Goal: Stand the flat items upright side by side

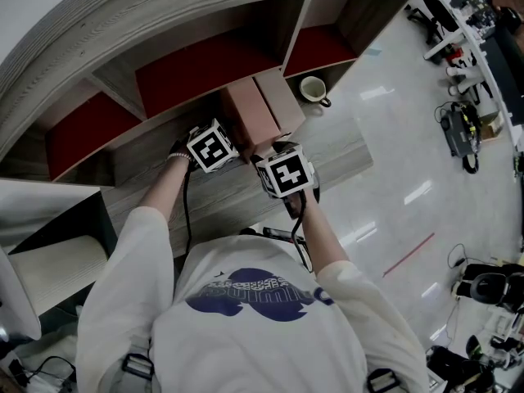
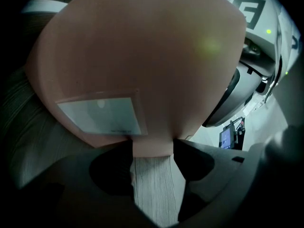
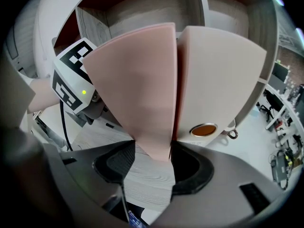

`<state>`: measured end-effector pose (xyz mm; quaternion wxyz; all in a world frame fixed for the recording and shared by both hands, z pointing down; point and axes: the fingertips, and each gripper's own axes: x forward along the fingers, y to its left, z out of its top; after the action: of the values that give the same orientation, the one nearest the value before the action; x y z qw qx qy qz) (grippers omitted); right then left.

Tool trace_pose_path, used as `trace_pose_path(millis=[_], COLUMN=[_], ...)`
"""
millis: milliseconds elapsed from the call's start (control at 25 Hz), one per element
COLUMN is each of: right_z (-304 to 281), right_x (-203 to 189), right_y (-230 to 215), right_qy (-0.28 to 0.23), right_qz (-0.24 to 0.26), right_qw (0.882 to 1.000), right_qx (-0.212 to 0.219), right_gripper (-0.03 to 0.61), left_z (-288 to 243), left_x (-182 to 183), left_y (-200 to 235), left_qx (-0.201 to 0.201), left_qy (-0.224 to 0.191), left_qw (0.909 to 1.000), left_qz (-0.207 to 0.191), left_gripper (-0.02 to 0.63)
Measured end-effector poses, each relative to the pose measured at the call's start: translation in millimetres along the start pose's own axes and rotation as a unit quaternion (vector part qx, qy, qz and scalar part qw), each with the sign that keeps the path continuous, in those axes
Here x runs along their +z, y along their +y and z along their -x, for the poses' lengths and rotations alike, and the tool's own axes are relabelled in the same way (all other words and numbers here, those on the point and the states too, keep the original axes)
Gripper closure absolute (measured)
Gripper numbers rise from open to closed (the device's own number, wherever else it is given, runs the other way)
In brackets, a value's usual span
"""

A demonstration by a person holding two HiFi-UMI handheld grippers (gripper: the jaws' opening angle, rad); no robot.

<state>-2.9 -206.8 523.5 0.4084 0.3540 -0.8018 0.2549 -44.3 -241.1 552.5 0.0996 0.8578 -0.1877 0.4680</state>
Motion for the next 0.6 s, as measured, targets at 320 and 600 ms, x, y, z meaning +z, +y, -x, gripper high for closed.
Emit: trace_pose_path(millis=[320,600], right_z=[4,4], right_x=[-11,-8], right_y=[-1,7], right_qy=[0.001,-0.001], right_qz=[-0.017,-0.014], right_qw=[1.0,1.0], right_qx=[0.009,0.004], right_gripper=[0.368,0.391], left_z=[0,2], left_x=[0,2], left_y=[1,0], left_qx=[0.001,0.001], left_qy=[-0.004,-0.005], left_qw=[1.0,1.0], left_qz=[0.004,0.002], left_gripper=[0.351,0.351])
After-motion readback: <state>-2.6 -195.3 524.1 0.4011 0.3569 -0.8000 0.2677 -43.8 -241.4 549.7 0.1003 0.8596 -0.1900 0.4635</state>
